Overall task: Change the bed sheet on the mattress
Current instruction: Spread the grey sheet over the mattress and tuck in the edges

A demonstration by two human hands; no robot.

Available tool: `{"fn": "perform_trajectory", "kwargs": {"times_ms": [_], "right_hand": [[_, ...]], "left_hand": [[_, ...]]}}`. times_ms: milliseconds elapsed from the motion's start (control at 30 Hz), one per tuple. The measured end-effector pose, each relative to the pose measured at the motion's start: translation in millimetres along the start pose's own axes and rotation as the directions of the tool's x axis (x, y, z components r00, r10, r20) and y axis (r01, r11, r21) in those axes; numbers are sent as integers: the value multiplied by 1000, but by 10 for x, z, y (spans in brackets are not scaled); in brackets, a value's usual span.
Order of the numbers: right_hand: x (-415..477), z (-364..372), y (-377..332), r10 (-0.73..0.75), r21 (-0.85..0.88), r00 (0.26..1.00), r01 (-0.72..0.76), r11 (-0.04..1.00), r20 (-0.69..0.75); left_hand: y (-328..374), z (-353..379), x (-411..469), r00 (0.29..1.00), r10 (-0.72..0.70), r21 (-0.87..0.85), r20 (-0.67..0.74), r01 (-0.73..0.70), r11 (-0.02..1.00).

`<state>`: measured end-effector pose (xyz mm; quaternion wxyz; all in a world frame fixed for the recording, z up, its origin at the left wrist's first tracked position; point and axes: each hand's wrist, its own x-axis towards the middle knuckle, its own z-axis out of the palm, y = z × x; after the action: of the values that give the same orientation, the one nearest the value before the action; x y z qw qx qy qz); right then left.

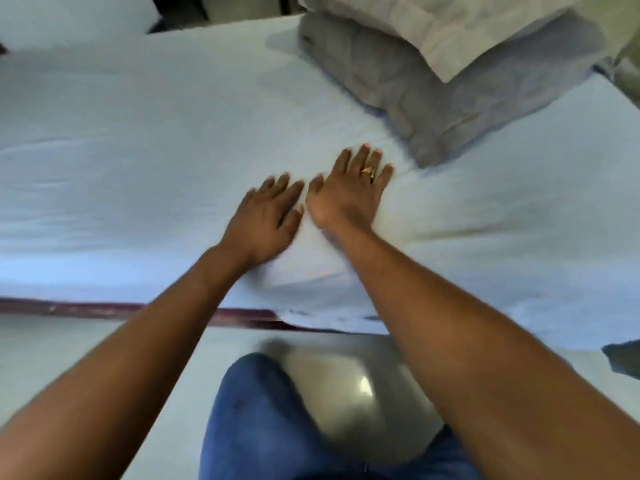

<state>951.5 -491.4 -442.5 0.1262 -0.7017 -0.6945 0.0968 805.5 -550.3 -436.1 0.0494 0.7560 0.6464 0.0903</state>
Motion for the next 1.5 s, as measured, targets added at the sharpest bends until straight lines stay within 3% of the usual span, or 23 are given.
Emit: {"fn": "perform_trajectory", "kwargs": {"times_ms": [133, 233, 333, 400, 533, 667, 833, 933, 1067, 1133, 1267, 1367, 1433, 1500], "right_hand": [[-415, -154, 186, -235, -57, 970, 239, 969, 66], [-992, -255, 502, -437, -27, 898, 436, 900, -58], [-1606, -224, 871, -503, 18, 846, 514, 857, -178], [-1925, -142, 1053, -504, 29, 842, 518, 855, -189], [-2200, 106, 1213, -455, 134, 866, 486, 864, -210], [-2216, 288, 1226, -492, 133, 868, 496, 858, -67], [-2143, 474, 1059, -482, -21, 865, 489, 872, 139], [-2140, 562, 991, -424, -82, 891, 440, 894, 166], [-2082, 573, 868, -394, -211, 894, 436, 875, 215], [-2071, 588, 839, -382, -231, 890, 437, 869, 250], [-2042, 495, 870, -380, -12, 888, 396, 918, 258], [-2192, 438, 836, -410, 35, 888, 412, 911, 210], [-2238, 509, 797, -452, 18, 853, 464, 886, 262], [-2158, 610, 791, -453, -75, 846, 490, 869, 282]], "left_hand": [[119, -46, -968, 998, 27, 41, -55, -24, 999], [135, -55, -1370, 986, 89, 29, -144, -86, 996], [199, 161, -1804, 935, -8, -119, -355, -37, 992], [267, 394, -2054, 933, -51, -155, -356, -5, 988], [232, 844, -2106, 985, 34, -115, -172, -54, 992], [228, 1098, -1935, 998, 13, -33, -58, -15, 999], [340, 1358, -1841, 995, -37, 133, 96, 24, 991], [394, 1262, -1849, 999, -39, 45, 13, 38, 998], [425, 1147, -1958, 981, 82, -69, -175, -96, 993], [437, 1188, -1920, 983, 94, -80, -156, -107, 991], [445, 1254, -1730, 998, 67, -19, 16, -67, 998], [404, 1257, -1724, 993, 43, 13, 112, -45, 999], [352, 1250, -1754, 992, 79, -15, 102, -78, 997], [272, 1203, -1792, 994, 107, -159, 5, -105, 982]]}}
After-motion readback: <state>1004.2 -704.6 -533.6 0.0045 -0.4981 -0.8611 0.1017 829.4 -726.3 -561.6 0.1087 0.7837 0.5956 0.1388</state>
